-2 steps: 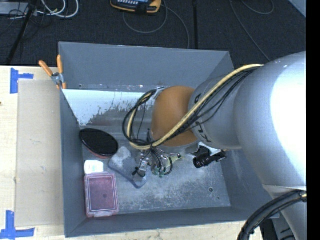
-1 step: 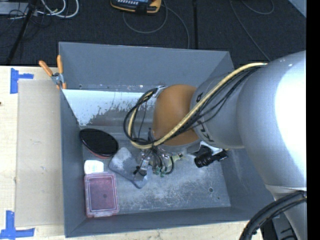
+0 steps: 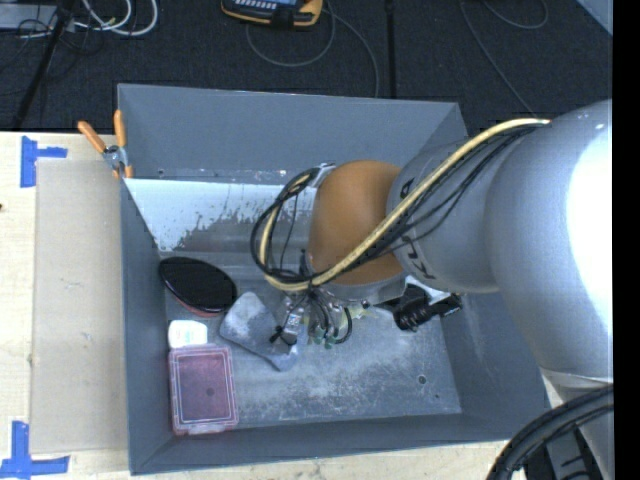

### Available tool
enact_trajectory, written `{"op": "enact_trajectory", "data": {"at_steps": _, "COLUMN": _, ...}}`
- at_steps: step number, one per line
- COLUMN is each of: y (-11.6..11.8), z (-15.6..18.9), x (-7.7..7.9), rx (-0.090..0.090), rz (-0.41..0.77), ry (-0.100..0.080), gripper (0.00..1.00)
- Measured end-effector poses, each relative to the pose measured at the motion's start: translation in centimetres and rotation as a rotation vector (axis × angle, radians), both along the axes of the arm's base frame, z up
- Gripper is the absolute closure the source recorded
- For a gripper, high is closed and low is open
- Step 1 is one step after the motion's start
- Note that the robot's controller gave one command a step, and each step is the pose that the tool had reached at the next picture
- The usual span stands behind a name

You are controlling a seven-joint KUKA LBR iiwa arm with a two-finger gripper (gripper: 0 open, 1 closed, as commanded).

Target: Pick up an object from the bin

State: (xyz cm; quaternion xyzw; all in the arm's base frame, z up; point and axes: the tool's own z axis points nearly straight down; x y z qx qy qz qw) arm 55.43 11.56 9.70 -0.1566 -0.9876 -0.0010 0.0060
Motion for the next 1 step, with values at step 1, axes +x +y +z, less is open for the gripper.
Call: {"op": "enact_trajectory", "data": {"at_steps": 1, "y": -0.02, "z": 1.17, "x": 0.08, "rx": 0.000, "rz": 0.000, "ry": -0.002, "gripper": 1.00}}
